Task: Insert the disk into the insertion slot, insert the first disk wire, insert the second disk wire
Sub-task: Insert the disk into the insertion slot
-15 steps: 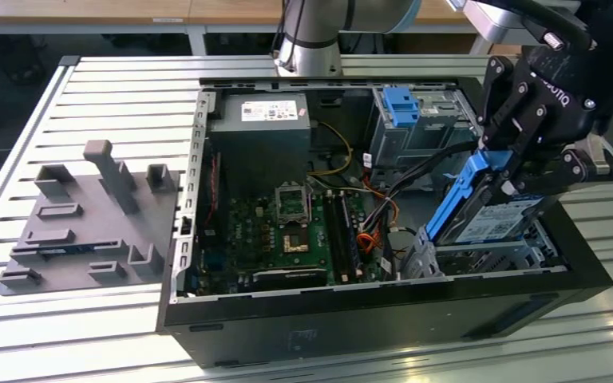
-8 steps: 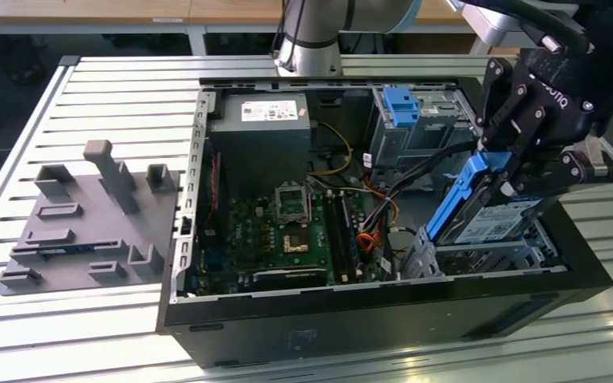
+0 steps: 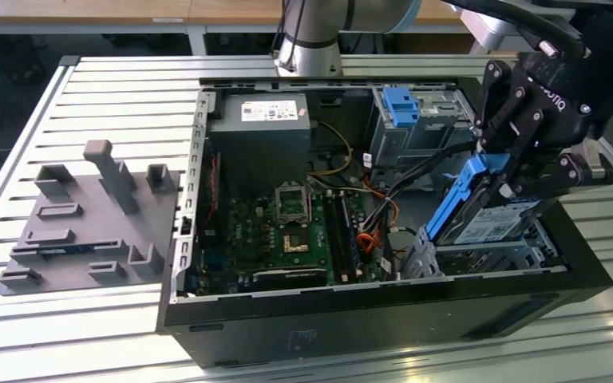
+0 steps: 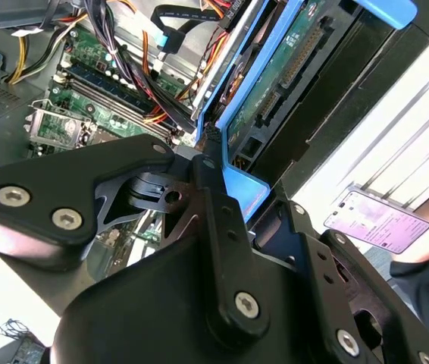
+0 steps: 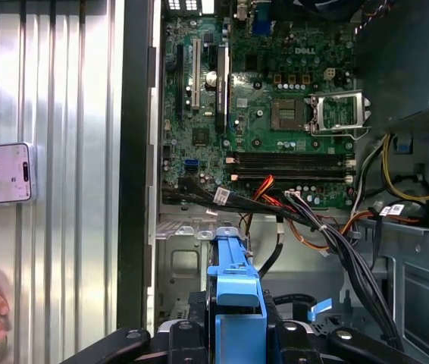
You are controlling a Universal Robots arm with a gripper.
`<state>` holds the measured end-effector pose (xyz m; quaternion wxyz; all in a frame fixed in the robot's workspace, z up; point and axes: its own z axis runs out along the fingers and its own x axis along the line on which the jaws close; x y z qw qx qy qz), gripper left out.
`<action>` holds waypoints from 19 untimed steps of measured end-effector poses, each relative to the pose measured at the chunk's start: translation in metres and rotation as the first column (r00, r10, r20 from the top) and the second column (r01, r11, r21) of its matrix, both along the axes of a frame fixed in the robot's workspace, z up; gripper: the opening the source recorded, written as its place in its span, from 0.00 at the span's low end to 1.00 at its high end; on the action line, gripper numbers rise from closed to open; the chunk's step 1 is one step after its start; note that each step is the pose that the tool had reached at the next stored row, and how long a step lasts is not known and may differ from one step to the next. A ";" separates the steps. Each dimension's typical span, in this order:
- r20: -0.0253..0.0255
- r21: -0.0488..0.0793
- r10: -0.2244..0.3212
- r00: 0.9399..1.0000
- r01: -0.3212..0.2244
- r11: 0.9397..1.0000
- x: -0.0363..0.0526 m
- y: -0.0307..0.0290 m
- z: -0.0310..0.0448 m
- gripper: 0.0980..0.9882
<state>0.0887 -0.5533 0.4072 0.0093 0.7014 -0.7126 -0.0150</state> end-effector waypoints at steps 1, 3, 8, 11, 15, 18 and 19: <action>0.000 0.000 0.000 1.000 0.000 1.000 0.0000 0.0000 -0.0003 0.30; 0.000 0.000 0.000 1.000 0.000 1.000 0.0000 0.0000 -0.0011 0.30; 0.000 0.000 0.000 1.000 0.000 1.000 0.0000 0.0000 -0.0030 0.30; 0.000 0.000 0.000 1.000 0.000 1.000 0.0000 0.0000 -0.0043 0.30; 0.000 0.000 0.000 1.000 0.000 1.000 0.0000 0.0000 -0.0061 0.30; 0.000 0.000 0.000 1.000 0.000 1.000 0.0000 0.0000 -0.0076 0.30; 0.000 0.000 0.000 1.000 0.000 1.000 0.0000 0.0000 -0.0081 0.30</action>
